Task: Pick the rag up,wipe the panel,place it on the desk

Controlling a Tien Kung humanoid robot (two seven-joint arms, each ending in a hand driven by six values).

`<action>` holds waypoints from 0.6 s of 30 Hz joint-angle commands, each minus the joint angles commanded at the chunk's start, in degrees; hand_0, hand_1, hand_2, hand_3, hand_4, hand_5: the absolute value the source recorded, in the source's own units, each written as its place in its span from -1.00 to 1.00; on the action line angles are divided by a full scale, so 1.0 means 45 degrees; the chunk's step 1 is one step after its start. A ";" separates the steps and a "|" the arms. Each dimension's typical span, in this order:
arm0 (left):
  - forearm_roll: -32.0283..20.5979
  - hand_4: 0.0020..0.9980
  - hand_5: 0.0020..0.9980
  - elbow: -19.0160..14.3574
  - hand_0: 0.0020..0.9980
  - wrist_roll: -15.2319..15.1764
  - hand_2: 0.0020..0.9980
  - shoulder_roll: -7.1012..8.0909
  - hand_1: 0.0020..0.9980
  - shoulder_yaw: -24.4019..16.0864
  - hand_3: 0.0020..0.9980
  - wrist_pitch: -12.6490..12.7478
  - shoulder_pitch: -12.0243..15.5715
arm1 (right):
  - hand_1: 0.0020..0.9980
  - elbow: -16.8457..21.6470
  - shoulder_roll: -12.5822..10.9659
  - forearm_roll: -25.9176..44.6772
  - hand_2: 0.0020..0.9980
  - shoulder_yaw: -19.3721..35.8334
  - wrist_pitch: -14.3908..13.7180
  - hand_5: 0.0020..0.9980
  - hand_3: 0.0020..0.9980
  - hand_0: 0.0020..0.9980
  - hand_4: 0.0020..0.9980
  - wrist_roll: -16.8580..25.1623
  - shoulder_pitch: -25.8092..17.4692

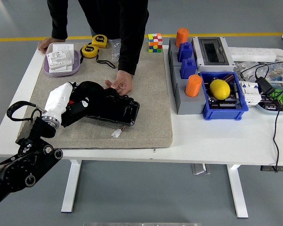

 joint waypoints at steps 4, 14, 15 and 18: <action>0.0013 -0.83 -1.00 -0.0138 -0.31 0.0084 0.05 -0.0048 -0.66 0.0504 -0.18 -0.0052 -0.0117 | 0.27 -0.0020 -0.0011 0.0007 0.39 -0.0018 0.0020 0.13 0.23 0.47 1.00 -0.0008 0.0011; 0.0143 -0.83 -1.00 -0.0448 -0.32 0.0234 0.05 -0.0233 -0.66 0.1388 -0.17 -0.0036 -0.0499 | 0.26 -0.0049 -0.0041 0.0039 0.39 -0.0122 0.0070 0.13 0.23 0.47 1.00 -0.0028 0.0043; 0.0106 -0.83 -1.00 -0.0498 -0.32 0.0238 0.05 -0.0249 -0.66 0.1445 -0.17 -0.0020 -0.0529 | 0.26 -0.0054 -0.0044 0.0032 0.39 -0.0132 0.0081 0.13 0.23 0.47 1.00 -0.0034 0.0046; 0.0179 -0.83 -1.00 -0.0670 -0.33 0.0338 0.05 -0.0309 -0.66 0.1692 -0.18 -0.0028 -0.0679 | 0.26 -0.0087 -0.0046 0.0054 0.39 -0.0133 0.0101 0.13 0.23 0.47 1.00 -0.0033 0.0067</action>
